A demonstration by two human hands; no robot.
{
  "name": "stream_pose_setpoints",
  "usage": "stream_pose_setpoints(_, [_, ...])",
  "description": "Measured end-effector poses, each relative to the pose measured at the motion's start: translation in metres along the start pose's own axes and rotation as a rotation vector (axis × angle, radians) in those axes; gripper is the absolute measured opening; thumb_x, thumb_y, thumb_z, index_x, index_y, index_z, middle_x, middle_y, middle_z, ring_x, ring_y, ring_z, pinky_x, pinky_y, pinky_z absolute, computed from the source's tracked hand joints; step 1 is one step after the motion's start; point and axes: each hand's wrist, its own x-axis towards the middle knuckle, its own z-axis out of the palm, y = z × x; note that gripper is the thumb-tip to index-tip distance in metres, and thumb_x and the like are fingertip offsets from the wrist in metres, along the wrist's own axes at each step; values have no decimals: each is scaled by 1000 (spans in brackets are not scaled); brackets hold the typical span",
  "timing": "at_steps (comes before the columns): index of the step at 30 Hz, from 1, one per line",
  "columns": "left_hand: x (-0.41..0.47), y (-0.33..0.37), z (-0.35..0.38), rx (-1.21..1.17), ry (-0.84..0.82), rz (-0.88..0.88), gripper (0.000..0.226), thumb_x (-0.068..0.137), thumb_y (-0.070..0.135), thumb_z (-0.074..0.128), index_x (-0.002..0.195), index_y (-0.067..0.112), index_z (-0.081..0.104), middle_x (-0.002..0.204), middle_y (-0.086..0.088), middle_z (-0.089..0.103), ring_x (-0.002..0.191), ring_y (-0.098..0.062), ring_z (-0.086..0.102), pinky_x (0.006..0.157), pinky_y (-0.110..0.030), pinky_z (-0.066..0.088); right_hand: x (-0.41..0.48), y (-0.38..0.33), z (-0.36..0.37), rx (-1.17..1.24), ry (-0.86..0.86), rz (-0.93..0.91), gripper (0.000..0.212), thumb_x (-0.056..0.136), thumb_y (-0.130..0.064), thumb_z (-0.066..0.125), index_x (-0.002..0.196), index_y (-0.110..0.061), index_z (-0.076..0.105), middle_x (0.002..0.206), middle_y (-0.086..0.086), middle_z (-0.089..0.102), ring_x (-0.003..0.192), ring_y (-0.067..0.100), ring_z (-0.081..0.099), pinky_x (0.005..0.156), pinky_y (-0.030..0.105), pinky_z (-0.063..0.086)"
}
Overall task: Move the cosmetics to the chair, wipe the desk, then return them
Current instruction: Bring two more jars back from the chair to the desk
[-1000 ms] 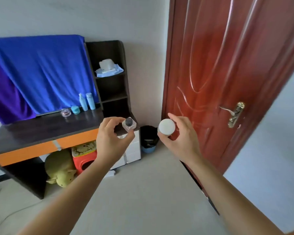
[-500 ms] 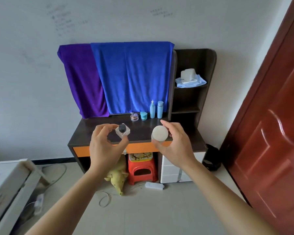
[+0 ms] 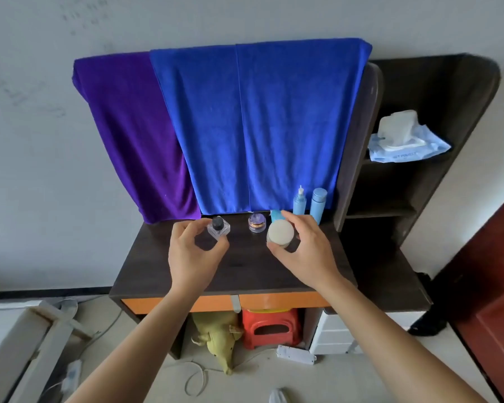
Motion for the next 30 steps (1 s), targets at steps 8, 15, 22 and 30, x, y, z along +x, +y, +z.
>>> stream_pose_setpoints(8, [141,-63,56,78,-51,-61,31,75,34,77,104,32,67,96,17,57,94,1,59,79,-27,49,148,44,100,-60,-184,96,66,78,-51,76,137,-31,53,126,-14,51,111,6,56,90,28,48])
stream_pose_setpoints(15, [198,-167,102,149,-219,-205,33,70,39,76,101,35,65,93,21,58,93,-2,54,70,-16,36,189,84,197,-148,-302,239,61,78,-48,77,133,-32,55,120,-13,54,103,12,58,86,38,53])
stream_pose_setpoints(22, [215,-260,153,240,-397,-319,36,71,35,76,106,35,68,91,22,60,92,-8,50,73,-22,35,190,129,285,-217,-353,371,60,81,-41,77,135,-26,54,127,-7,56,118,13,52,80,38,53])
stream_pose_setpoints(30, [212,-323,194,321,-494,-366,36,78,33,72,113,29,68,98,8,66,98,-20,51,80,-32,46,174,165,338,-254,-415,476,62,90,-33,71,145,-19,46,139,3,52,122,23,54,83,41,52])
